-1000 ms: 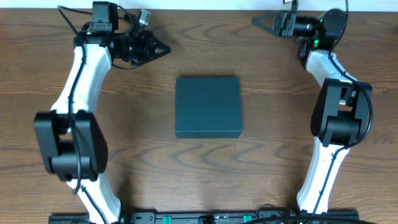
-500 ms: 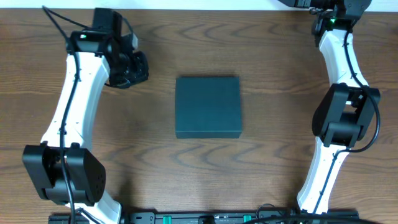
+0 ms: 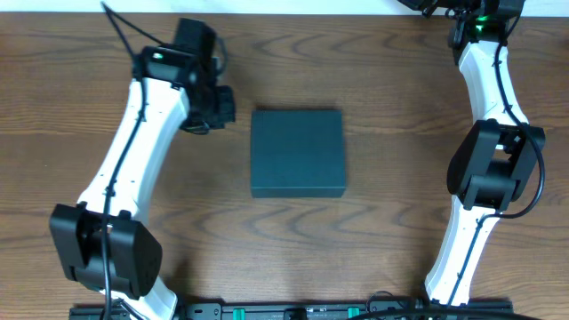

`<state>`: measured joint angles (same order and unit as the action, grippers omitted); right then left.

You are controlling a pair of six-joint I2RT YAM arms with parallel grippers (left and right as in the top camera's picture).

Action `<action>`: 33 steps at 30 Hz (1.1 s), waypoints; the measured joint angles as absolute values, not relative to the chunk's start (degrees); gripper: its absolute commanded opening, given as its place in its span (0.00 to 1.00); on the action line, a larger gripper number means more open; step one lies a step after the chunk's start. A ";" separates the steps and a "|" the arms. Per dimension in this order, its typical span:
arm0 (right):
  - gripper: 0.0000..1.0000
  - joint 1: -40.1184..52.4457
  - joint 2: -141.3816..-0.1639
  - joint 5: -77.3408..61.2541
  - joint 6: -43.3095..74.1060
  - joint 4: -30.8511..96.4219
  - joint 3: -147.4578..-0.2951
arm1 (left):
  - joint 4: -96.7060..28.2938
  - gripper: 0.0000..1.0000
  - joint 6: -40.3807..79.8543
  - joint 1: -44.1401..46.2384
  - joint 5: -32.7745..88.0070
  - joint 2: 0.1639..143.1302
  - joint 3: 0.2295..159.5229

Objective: Pack container

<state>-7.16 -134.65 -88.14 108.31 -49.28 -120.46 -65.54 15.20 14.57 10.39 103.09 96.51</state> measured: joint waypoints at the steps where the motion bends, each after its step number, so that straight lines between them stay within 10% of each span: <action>1: 0.02 -7.16 -134.65 -88.20 108.55 -49.95 -120.49 | -65.43 0.06 15.20 15.55 10.28 103.09 96.51; 33: 0.02 -6.42 -134.65 -88.58 110.43 -55.57 -120.53 | -59.09 0.06 14.35 30.92 10.28 115.11 96.51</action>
